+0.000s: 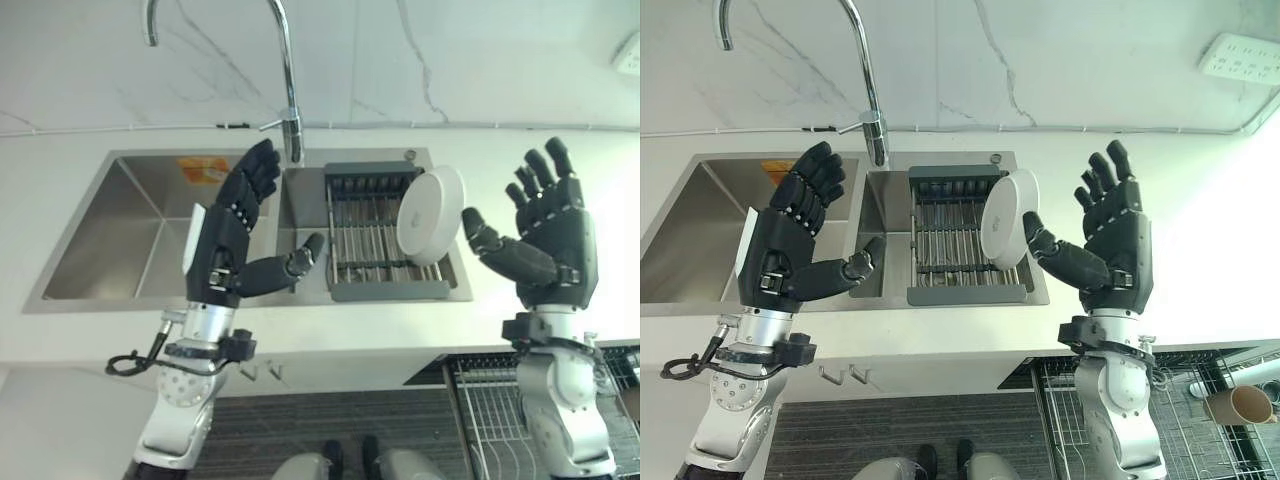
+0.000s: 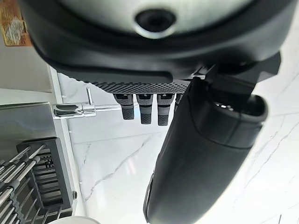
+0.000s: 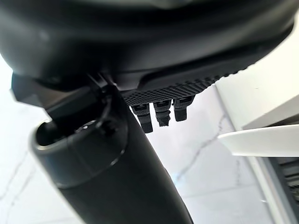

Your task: Place the dishes in the dishwasher.

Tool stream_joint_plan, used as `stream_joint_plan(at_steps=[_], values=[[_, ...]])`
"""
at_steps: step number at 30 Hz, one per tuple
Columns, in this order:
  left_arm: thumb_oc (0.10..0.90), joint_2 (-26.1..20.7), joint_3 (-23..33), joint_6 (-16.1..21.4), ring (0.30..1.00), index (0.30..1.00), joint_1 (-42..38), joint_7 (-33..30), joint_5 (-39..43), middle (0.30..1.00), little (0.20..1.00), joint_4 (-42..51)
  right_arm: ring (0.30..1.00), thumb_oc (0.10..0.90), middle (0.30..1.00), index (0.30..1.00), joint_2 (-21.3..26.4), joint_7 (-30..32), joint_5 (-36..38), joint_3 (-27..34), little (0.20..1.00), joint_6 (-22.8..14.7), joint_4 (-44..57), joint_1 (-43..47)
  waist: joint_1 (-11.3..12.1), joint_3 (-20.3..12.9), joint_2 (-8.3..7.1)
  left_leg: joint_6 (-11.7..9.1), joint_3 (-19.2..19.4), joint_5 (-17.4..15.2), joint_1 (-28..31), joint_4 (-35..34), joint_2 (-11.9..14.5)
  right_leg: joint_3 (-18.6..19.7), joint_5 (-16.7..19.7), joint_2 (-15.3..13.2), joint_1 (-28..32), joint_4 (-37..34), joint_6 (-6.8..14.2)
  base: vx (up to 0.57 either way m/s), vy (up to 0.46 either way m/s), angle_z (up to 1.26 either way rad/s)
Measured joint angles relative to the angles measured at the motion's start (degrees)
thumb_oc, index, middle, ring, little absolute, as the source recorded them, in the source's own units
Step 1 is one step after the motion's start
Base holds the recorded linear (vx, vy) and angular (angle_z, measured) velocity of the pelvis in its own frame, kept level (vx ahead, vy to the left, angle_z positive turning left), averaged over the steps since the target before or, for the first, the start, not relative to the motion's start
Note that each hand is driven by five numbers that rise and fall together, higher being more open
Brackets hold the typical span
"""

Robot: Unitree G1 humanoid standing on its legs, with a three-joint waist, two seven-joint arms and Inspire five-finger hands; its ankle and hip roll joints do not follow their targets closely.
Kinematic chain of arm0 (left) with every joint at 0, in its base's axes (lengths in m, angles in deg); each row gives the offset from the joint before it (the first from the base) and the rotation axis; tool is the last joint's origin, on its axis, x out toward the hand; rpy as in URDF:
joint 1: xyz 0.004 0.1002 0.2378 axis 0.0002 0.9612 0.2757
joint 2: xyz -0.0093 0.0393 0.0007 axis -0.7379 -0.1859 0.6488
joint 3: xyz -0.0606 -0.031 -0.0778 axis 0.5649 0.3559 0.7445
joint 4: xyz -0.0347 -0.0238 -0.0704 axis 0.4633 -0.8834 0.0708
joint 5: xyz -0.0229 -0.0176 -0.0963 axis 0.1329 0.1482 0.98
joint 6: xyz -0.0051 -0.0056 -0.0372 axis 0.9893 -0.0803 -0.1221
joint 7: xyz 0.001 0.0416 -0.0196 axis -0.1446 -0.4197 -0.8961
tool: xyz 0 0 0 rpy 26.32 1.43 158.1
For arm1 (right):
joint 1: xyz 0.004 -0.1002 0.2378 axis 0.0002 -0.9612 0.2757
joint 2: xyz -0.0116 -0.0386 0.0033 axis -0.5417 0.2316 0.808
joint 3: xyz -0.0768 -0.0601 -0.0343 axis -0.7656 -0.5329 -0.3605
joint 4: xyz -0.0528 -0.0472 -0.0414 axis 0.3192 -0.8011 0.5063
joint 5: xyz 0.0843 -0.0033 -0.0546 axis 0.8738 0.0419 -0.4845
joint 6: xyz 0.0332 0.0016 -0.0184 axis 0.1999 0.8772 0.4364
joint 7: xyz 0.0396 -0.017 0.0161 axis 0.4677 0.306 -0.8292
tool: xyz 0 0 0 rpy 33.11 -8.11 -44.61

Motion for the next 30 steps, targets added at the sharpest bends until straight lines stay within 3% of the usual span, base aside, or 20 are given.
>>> stream_joint_plan(at_steps=[14, 23, 30], values=[[0.800, -0.1, -0.6, 0.0, 0.900, 0.900, 0.3, -2.3, -1.6, 0.900, 0.900, -1.8, 0.900, 0.800, 0.900, 0.900, -1.6, 1.8, 3.6, -1.7, 0.900, 0.2, -4.4, 1.7, 1.1, -0.9, -1.38, 0.2, -0.1, 0.2, 0.0, 0.2, 0.0, -0.2, 0.0, -0.1, 0.0, 0.1, 0.0, 0.02, -0.015, 0.00], [0.800, -0.1, -0.9, -0.2, 0.900, 0.900, 0.4, -2.6, -3.5, 0.900, 0.900, -2.3, 0.900, 0.800, 0.900, 0.900, -1.6, 1.0, 4.6, -2.6, 0.900, 3.1, -7.3, 2.2, 1.3, -1.2, -0.99, 0.3, -0.3, 0.2, 0.0, 0.4, 0.0, -0.5, 0.0, -0.1, 0.1, 0.2, 0.0, 0.01, -0.006, 0.01], [0.800, -0.1, -0.8, -0.3, 0.900, 0.900, 0.6, -4.5, -3.9, 0.900, 0.900, -2.6, 0.900, 0.800, 0.900, 0.900, -1.6, 0.7, 5.7, -3.4, 0.900, 7.5, -9.7, 2.3, 1.5, -1.2, -0.95, 0.3, -0.9, 0.2, 0.2, 0.5, 0.0, -1.2, 0.0, -0.1, 0.6, -0.1, 0.0, 0.00, -0.014, 0.04]])
